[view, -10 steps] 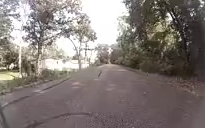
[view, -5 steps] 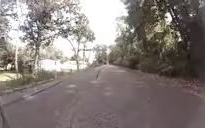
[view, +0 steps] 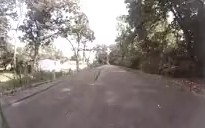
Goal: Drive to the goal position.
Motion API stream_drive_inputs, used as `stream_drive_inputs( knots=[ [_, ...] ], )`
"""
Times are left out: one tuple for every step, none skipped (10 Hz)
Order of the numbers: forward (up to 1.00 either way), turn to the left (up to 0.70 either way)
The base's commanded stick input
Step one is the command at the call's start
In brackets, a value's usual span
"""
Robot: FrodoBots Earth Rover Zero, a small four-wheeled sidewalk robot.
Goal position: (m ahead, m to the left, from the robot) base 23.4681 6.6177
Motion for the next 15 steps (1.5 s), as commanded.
stream_drive_inputs(
  knots=[
    [0.70, 0.00],
    [0.70, 0.00],
    [0.70, 0.00],
    [0.70, 0.00],
    [0.70, 0.00],
    [0.70, 0.00],
    [0.70, 0.00],
    [0.70, 0.00],
    [0.70, 0.00],
    [0.70, 0.00],
    [0.70, 0.00],
    [0.70, 0.00],
    [0.70, 0.00],
    [0.70, 0.00],
    [0.70, 0.00]
  ],
)
